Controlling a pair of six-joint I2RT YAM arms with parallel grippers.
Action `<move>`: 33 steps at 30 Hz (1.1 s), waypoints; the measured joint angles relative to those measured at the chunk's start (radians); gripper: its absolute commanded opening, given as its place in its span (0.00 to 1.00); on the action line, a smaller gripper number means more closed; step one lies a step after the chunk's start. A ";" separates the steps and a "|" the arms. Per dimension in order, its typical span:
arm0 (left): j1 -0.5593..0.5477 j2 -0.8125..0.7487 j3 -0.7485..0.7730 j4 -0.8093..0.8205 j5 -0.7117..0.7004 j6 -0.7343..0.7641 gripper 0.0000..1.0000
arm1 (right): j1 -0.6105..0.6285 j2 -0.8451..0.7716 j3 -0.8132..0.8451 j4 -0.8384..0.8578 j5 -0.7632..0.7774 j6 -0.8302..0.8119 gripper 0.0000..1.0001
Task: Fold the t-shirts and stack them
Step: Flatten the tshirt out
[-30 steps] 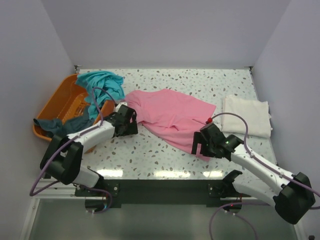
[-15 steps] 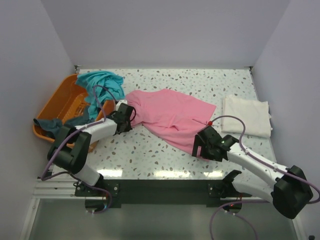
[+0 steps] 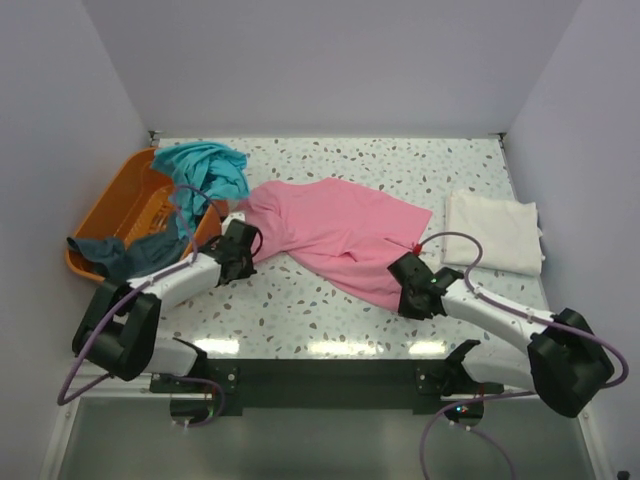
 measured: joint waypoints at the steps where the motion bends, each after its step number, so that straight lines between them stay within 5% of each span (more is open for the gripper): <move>1: -0.002 -0.021 -0.001 -0.017 0.000 -0.006 0.00 | 0.001 0.002 0.002 0.008 0.005 0.006 0.00; 7: -0.043 -0.207 0.081 -0.158 -0.022 -0.037 0.00 | 0.003 -0.063 0.114 -0.081 0.090 0.002 0.00; 17: -0.113 -0.381 0.622 -0.317 -0.114 -0.037 0.00 | 0.003 -0.309 0.763 -0.239 0.352 -0.108 0.00; 25: -0.114 -0.388 1.006 -0.380 -0.146 0.034 0.00 | 0.003 -0.367 1.092 -0.323 0.446 -0.211 0.00; 33: -0.085 -0.230 1.146 -0.409 -0.244 0.060 0.00 | 0.003 -0.346 1.136 -0.392 0.612 -0.241 0.00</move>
